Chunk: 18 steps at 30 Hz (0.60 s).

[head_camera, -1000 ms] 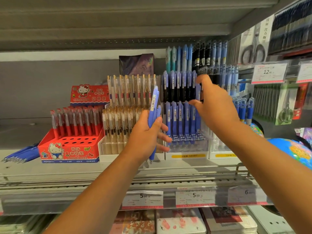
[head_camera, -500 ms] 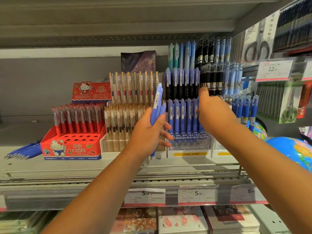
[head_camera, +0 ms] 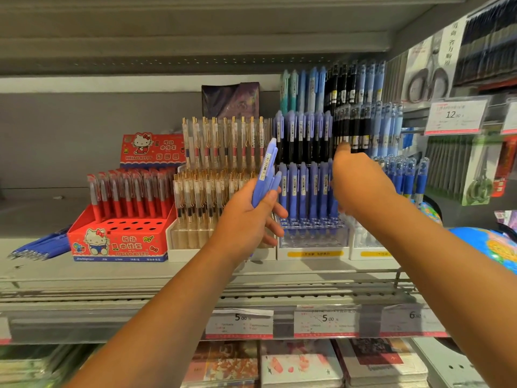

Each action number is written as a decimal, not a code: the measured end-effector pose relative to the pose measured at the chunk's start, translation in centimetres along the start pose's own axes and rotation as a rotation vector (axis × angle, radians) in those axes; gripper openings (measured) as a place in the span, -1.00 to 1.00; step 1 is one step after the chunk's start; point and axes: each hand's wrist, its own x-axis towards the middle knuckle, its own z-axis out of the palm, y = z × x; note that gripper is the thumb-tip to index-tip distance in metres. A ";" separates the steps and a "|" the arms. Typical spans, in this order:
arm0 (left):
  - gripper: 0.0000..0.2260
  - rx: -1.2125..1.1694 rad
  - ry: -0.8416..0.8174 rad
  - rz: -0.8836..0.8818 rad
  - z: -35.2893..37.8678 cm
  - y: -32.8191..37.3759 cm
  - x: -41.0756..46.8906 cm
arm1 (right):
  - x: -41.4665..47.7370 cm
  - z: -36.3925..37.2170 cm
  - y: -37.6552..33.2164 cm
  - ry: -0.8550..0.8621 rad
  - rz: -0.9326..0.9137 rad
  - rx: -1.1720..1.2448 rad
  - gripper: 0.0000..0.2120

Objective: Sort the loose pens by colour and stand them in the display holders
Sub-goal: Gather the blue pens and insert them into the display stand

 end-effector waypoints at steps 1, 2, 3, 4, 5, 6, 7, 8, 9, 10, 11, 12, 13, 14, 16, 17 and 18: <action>-0.87 0.001 -0.002 -0.004 0.0 0.0 0.0 | 0.0 0.1 -0.1 -0.007 0.001 -0.018 -0.22; -0.87 0.000 -0.002 -0.008 0.0 0.0 0.0 | 0.0 0.3 -0.2 -0.011 -0.003 -0.034 -0.21; -0.87 -0.002 -0.001 -0.011 0.0 0.0 0.0 | -0.1 0.4 -0.2 -0.012 -0.015 -0.050 -0.22; -0.87 -0.008 0.001 -0.014 0.0 0.1 0.0 | -0.1 0.5 -0.2 -0.011 -0.028 -0.066 -0.24; -0.87 -0.017 0.002 -0.016 0.0 0.1 0.0 | -0.1 0.4 -0.2 -0.002 -0.036 -0.082 -0.29; -0.87 -0.028 0.001 -0.017 0.0 0.1 0.0 | -0.2 0.2 -0.2 0.017 -0.041 -0.099 -0.36; -0.87 -0.041 -0.002 -0.018 0.0 0.1 0.0 | -0.3 0.0 -0.3 0.049 -0.048 -0.112 -0.45; -0.87 -0.054 -0.002 -0.017 0.0 0.1 0.0 | -0.4 -0.2 -0.5 0.091 -0.062 -0.104 -0.55; -0.86 -0.064 0.000 -0.015 0.0 0.1 0.0 | -0.7 -0.3 -0.8 0.122 -0.093 -0.057 -0.65; -0.83 -0.072 0.006 -0.013 0.0 0.2 0.0 | -0.9 -0.5 -1.3 0.118 -0.137 0.068 -0.72; -0.81 -0.076 0.011 -0.009 0.0 0.2 0.1 | -1.2 -0.6 -1.8 0.065 -0.172 0.280 -0.77; -0.78 -0.071 0.014 0.000 0.0 0.2 0.1 | -1.4 -0.6 -2.4 -0.029 -0.184 0.530 -0.82; -0.77 -0.054 0.014 0.017 -0.1 0.2 0.1 | -1.6 -0.7 -2.9 -0.122 -0.187 0.755 -0.86; -0.78 -0.030 0.011 0.039 -0.1 0.3 0.1 | -1.8 -0.7 -3.3 -0.192 -0.186 0.910 -0.89; -0.80 -0.001 0.006 0.067 -0.1 0.3 0.0 | -2.1 -0.4 -3.8 -0.251 -0.200 1.064 -0.92; -0.83 0.001 0.003 0.067 -0.2 0.4 -0.1 | -2.2 -0.2 -3.9 -0.254 -0.206 1.112 -0.93; -0.85 0.001 0.001 0.059 -0.2 0.5 -0.1 | -2.3 0.0 -3.9 -0.258 -0.201 1.158 -0.93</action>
